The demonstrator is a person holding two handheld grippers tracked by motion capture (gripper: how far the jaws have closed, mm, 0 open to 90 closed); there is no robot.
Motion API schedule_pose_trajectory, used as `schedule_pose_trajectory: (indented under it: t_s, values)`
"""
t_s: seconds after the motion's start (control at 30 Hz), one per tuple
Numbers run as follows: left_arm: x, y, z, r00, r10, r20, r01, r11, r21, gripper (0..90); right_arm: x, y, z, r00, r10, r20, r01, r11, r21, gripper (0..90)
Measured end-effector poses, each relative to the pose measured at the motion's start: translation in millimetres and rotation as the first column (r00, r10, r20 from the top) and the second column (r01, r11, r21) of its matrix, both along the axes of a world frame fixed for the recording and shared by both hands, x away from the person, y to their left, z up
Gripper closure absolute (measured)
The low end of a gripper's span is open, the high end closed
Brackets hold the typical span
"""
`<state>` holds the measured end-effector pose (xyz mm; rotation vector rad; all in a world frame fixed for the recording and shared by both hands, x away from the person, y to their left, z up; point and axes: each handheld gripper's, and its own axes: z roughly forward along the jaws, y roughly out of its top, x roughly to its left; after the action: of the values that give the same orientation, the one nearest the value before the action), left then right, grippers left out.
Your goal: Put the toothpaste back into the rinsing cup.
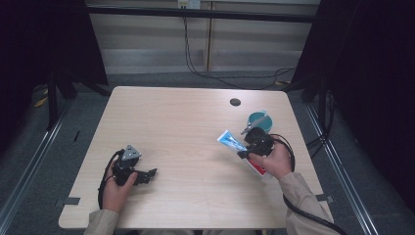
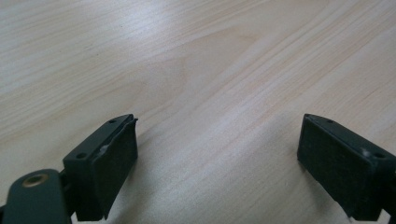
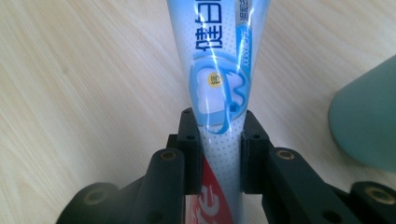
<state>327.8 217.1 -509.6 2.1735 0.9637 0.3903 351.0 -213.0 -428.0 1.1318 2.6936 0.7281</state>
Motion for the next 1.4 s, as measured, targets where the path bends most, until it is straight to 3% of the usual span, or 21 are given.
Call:
schedule_pose_trajectory:
  t_s: [0.43,1.1,1.4]
  values:
    - [0.1,-0.1,-0.1,1.0,-0.001,0.0,0.001,1.0,-0.001,11.9,5.1,-6.0,14.3,0.9948,-0.05,0.089,0.038,0.99,0.136,74.9]
    - [0.1,0.0,-0.1,1.0,-0.002,0.001,0.002,1.0,-0.002,11.8,5.5,-9.8,27.5,0.9824,-0.086,0.166,0.043,0.968,0.247,74.8]
    - [0.1,-0.1,-0.1,1.0,-0.002,0.0,0.002,1.0,-0.001,11.9,8.2,-19.3,36.0,0.9764,-0.125,0.176,0.064,0.945,0.32,74.9]
